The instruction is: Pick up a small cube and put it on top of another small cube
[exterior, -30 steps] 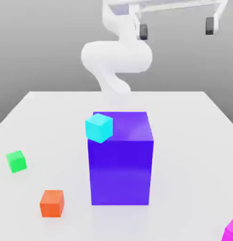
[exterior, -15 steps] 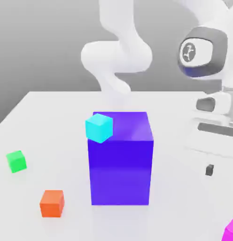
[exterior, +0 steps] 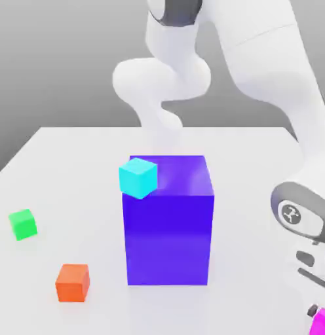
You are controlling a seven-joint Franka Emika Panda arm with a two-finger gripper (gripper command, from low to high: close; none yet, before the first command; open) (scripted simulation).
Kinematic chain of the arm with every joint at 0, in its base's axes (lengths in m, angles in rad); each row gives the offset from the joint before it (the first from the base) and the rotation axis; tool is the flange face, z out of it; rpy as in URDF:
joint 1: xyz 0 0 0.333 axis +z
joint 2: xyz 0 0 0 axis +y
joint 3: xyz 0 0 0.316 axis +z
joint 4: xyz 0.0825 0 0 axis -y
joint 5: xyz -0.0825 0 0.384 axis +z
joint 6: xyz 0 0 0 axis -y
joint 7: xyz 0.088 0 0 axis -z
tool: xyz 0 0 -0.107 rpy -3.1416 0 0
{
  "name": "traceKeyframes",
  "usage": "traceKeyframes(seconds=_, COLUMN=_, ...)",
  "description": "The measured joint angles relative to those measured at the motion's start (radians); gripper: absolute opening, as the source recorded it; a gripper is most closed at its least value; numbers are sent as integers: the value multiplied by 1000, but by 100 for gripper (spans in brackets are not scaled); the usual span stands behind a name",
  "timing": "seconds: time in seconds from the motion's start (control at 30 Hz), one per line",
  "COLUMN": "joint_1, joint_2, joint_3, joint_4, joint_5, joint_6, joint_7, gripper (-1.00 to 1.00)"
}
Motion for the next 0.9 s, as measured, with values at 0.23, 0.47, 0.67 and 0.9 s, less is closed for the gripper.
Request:
traceKeyframes(seconds=0.23, joint_1=-45, joint_2=-124, joint_3=51, joint_4=-35, joint_5=63, joint_6=-87, joint_7=-50, gripper=-100)
traceKeyframes(seconds=0.47, joint_1=-266, joint_2=-231, joint_3=1, joint_4=-142, joint_5=92, joint_6=-89, joint_7=-314, gripper=-100)
traceKeyframes(seconds=0.67, joint_1=-465, joint_2=-317, joint_3=-55, joint_4=-238, joint_5=122, joint_6=-75, joint_7=-561, gripper=-100)
traceKeyframes(seconds=0.9, joint_1=-676, joint_2=-422, joint_3=-140, joint_4=-350, joint_5=177, joint_6=-55, joint_7=-863, gripper=-100)
